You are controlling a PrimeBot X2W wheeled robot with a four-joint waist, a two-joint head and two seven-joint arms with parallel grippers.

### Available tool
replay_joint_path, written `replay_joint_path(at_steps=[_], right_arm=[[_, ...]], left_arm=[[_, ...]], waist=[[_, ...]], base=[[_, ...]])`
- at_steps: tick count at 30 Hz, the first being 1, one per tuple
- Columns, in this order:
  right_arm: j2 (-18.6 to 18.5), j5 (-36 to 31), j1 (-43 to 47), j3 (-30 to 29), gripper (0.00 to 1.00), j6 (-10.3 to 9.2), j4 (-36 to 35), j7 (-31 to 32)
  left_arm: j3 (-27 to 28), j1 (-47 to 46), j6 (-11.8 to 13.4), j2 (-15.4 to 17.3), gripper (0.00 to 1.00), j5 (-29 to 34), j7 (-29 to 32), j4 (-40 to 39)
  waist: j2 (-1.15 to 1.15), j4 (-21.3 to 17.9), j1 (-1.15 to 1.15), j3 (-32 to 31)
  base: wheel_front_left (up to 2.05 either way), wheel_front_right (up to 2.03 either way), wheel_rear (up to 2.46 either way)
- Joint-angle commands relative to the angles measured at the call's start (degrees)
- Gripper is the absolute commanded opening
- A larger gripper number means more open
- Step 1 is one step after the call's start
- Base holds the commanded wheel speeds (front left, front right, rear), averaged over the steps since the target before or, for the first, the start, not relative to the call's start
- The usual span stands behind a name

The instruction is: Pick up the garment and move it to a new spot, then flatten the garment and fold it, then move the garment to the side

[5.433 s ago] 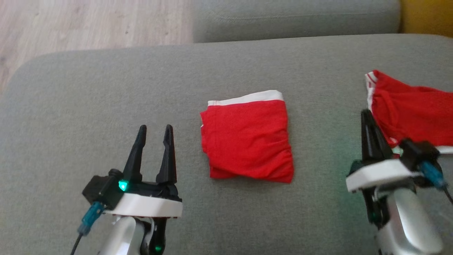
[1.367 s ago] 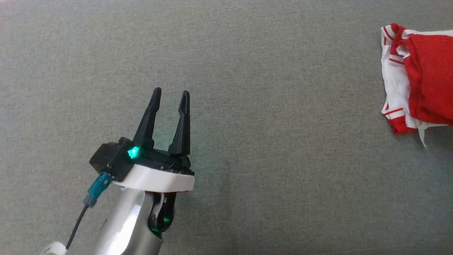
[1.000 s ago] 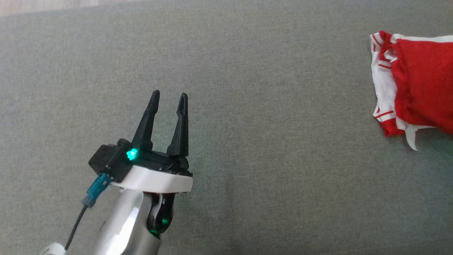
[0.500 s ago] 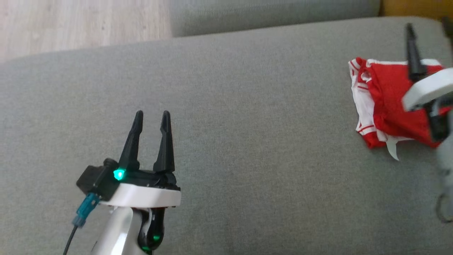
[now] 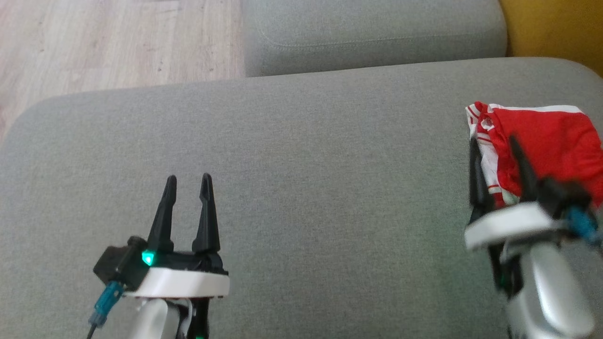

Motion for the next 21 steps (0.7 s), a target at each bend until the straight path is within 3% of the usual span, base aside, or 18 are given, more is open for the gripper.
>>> replay_joint_path(at_steps=[1, 9, 21], right_arm=[[0.84, -0.58, 1.09, 1.12, 1.00, -0.04, -2.90, -0.97], [1.75, 3.40, 10.12, 1.58, 1.00, -0.04, -5.37, -2.26], [1.77, 3.96, 10.82, 2.69, 1.00, -0.04, -6.19, -2.64]], left_arm=[[2.16, -0.85, -0.12, 0.17, 1.00, 0.47, -0.46, -1.53], [2.35, 1.42, 0.06, 0.17, 1.00, 1.13, -0.46, -0.76], [3.27, 1.97, 1.60, 0.17, 1.00, 2.43, -0.46, -2.85]], waist=[[0.00, 0.22, 0.01, -0.31], [0.00, 0.58, 0.01, -1.08], [0.00, 0.63, 0.01, -1.05]], base=[[0.00, 0.00, 0.00], [0.00, 0.00, 0.00], [0.00, 0.00, 0.00]])
